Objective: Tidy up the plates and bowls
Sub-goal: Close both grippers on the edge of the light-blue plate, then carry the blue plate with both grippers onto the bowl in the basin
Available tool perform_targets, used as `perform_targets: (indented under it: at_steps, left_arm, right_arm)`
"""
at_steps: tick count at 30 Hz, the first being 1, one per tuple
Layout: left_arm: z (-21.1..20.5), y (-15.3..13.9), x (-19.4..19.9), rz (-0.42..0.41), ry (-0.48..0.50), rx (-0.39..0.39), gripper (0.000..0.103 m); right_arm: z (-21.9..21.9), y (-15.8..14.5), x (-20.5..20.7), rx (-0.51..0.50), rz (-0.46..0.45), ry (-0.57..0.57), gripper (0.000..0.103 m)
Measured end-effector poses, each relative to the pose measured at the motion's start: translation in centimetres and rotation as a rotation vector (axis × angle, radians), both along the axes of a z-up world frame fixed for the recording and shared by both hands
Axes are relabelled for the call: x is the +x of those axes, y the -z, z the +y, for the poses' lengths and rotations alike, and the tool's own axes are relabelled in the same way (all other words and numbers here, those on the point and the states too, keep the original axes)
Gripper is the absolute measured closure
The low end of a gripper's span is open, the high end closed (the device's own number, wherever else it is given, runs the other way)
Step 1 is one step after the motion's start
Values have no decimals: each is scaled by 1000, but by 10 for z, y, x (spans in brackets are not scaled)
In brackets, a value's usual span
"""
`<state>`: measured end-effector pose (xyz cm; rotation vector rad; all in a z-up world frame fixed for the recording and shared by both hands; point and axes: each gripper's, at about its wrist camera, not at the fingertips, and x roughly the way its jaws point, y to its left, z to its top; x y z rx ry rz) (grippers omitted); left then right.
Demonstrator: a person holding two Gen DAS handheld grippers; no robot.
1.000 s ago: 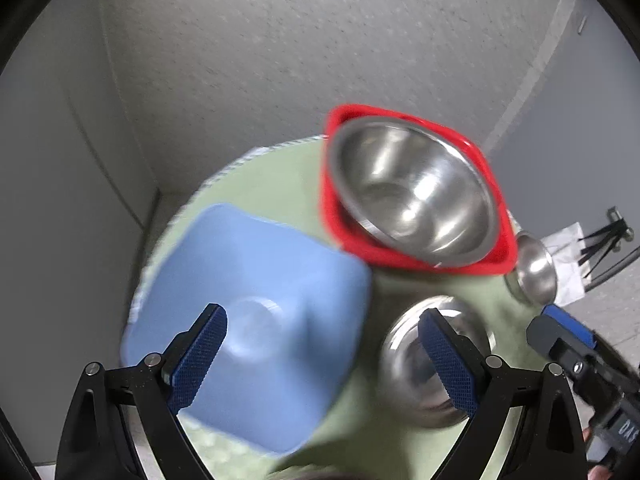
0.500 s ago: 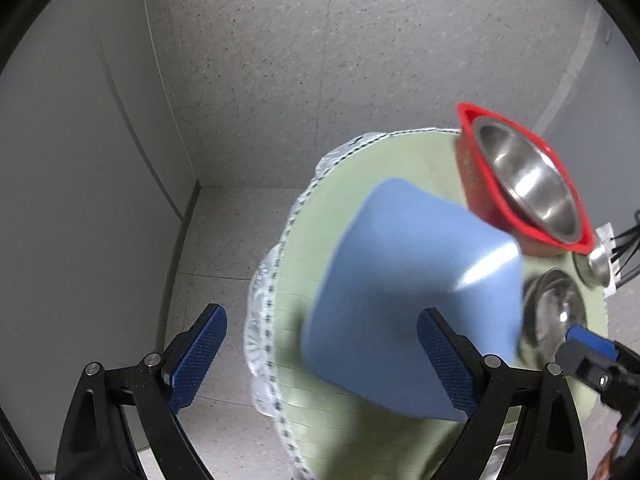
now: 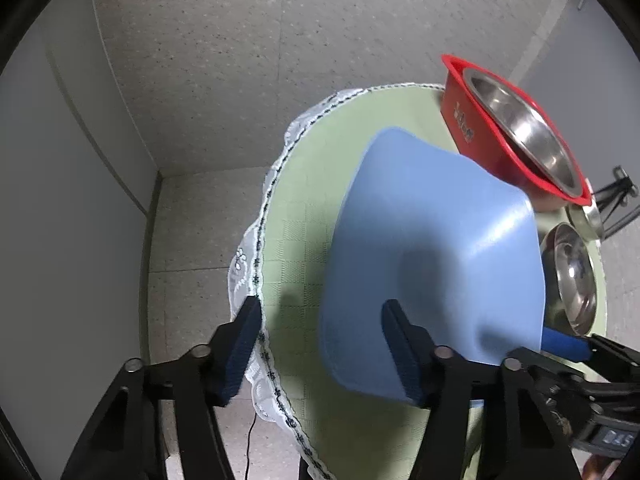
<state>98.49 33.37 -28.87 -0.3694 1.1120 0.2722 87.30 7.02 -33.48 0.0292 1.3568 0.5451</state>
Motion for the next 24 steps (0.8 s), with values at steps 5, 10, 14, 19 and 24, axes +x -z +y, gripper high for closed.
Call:
perform_targets:
  at_steps: [5, 10, 14, 19, 24]
  left_arm:
    - [2, 16, 8, 21, 34, -19, 78]
    - [6, 14, 7, -15, 23, -7, 80]
    - [6, 6, -1, -54, 9, -6, 81]
    - [8, -11, -17, -108, -34, -18, 81]
    - [-1, -43, -40, -148, -70, 42, 81]
  right_arm:
    - [7, 18, 6, -14, 32, 13, 59]
    - [6, 17, 12, 12, 17, 22, 88]
    - [3, 2, 11, 10, -41, -10, 88]
    - [5, -7, 5, 43, -56, -41, 88]
    - [3, -15, 3, 87, -35, -80, 87]
